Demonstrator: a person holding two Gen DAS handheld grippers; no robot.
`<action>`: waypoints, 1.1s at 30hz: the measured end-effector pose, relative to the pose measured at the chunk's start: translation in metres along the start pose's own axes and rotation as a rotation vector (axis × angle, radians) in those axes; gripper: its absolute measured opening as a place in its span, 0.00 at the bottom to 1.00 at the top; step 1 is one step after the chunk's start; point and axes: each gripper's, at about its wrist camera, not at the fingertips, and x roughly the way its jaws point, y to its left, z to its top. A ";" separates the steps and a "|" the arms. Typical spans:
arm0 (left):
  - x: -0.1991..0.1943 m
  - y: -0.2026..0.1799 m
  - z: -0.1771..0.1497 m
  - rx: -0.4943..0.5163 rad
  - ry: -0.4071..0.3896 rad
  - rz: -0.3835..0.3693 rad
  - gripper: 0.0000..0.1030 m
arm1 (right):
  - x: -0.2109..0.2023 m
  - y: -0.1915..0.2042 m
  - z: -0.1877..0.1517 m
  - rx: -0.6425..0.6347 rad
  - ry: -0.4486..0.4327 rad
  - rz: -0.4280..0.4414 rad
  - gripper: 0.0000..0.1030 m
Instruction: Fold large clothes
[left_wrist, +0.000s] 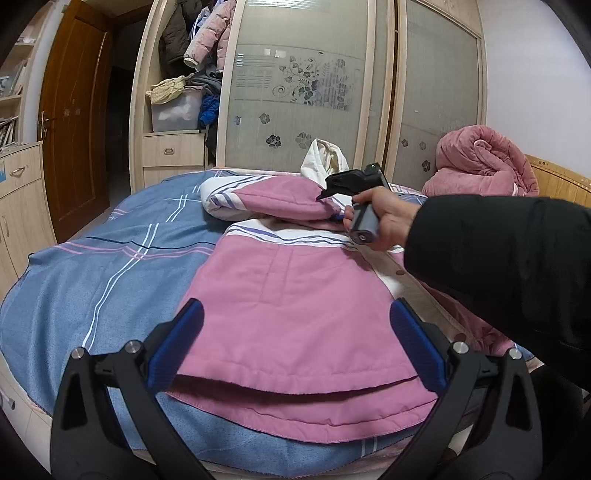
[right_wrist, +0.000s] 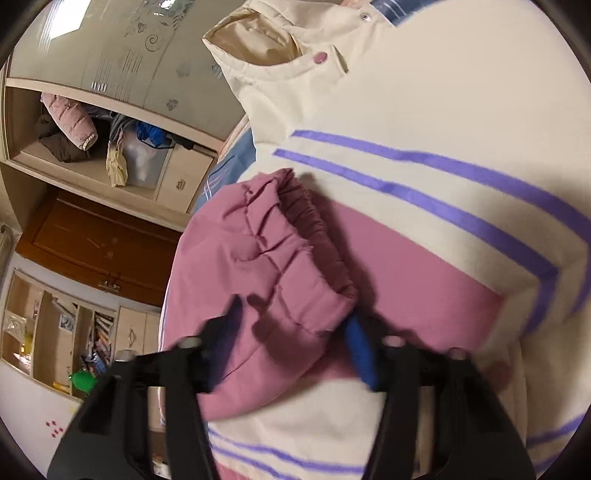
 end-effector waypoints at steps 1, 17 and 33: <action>0.001 0.000 0.000 0.000 0.004 -0.002 0.98 | 0.000 0.005 0.001 -0.015 -0.004 0.006 0.21; 0.012 -0.014 -0.003 0.030 0.031 -0.032 0.98 | -0.227 0.078 0.067 -0.419 -0.410 -0.096 0.15; 0.028 -0.025 -0.010 0.061 0.088 0.031 0.98 | -0.248 -0.103 0.000 -0.227 -0.429 -0.329 0.83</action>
